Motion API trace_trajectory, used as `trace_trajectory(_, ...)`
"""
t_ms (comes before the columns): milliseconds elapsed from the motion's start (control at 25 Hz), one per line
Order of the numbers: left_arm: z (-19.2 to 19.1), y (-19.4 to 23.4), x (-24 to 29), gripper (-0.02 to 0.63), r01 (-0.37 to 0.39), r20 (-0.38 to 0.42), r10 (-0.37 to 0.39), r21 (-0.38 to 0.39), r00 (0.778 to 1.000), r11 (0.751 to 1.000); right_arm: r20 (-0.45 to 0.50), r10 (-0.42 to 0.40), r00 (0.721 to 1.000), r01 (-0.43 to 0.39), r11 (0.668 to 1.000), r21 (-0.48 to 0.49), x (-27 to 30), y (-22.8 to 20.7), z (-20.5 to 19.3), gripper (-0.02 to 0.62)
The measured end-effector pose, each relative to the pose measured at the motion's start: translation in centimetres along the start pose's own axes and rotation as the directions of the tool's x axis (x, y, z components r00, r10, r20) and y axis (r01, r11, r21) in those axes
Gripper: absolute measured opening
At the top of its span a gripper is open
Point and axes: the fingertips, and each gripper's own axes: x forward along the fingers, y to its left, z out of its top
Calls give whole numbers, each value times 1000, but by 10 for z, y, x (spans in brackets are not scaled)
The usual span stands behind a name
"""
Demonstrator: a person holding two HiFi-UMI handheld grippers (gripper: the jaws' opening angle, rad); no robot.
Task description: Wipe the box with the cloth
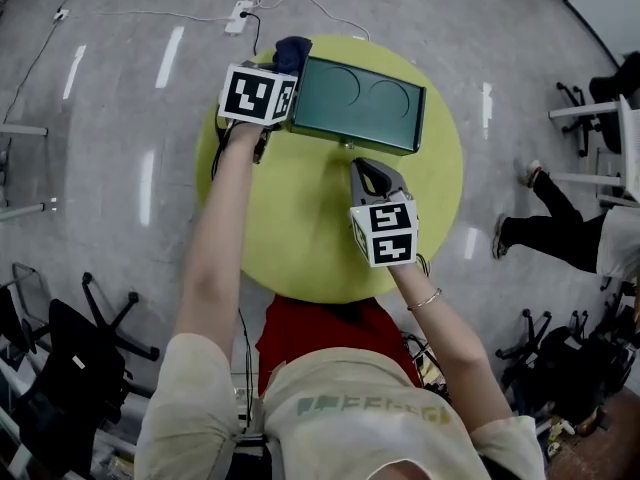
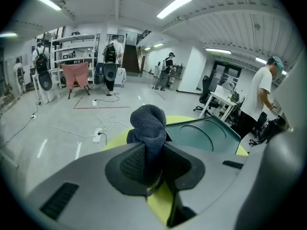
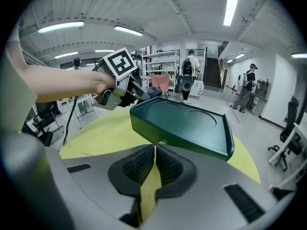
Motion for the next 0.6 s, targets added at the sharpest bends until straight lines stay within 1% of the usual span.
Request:
trace_trajectory(280, -25, -11, -13, 92, 74, -3, -74, -27, 997, 997, 1, 12, 1000, -12, 1000, -15, -3, 6, -8, 40)
trace_trajectory(440, -43, -15, -27, 92, 66, -15, -66, -2, 998, 998, 2, 23, 1000, -23, 1000, -8, -7, 17, -14, 40)
trace_trajectory(600, -57, -25, -43, 92, 55, -18, -55, 3, 998, 998, 9, 33, 999, -33, 999, -7, -20, 25, -19, 40)
